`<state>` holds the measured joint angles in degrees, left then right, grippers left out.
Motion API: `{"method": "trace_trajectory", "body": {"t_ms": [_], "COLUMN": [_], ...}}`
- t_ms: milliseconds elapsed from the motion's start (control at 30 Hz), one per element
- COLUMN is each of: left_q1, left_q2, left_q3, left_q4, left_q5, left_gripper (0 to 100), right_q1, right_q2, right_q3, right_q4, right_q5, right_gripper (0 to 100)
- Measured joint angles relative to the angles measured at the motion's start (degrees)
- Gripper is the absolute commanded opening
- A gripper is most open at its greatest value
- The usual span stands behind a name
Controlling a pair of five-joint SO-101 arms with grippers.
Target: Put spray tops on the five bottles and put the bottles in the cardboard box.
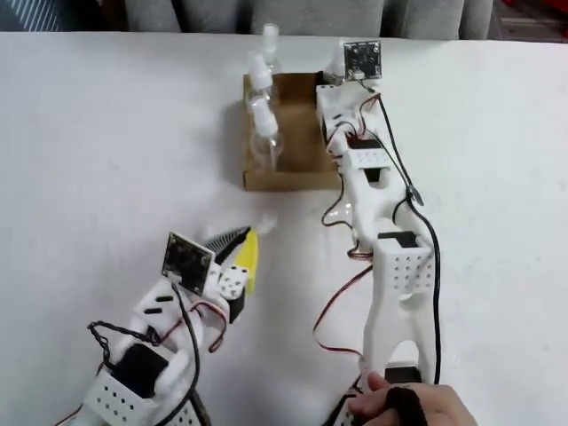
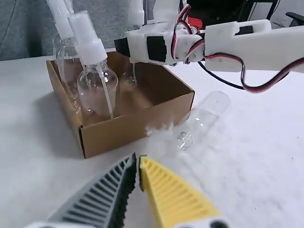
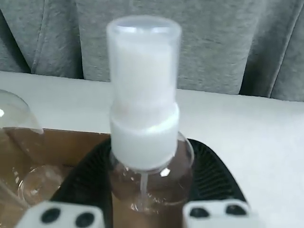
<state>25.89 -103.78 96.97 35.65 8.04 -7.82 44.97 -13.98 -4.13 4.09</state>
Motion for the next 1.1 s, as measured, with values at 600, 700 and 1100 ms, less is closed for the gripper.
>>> {"method": "trace_trajectory", "body": {"t_ms": [600,700,1100], "left_q1": [0.0,0.0,-0.5], "left_q2": [0.0,0.0,0.0], "left_q3": [0.0,0.0,0.0], "left_q4": [0.0,0.0,0.0], "left_q5": [0.0,0.0,0.0], "left_gripper": [2,2,2], "right_q1": [0.0,0.0,0.0], "right_q2": [-2.1,-2.1,-1.9], "right_q3": [0.0,-0.9,-9.1], "right_q4": [5.3,6.3,19.7], "right_q5": [0.0,0.0,0.0], "right_gripper": [1.5,1.5,1.5]}}
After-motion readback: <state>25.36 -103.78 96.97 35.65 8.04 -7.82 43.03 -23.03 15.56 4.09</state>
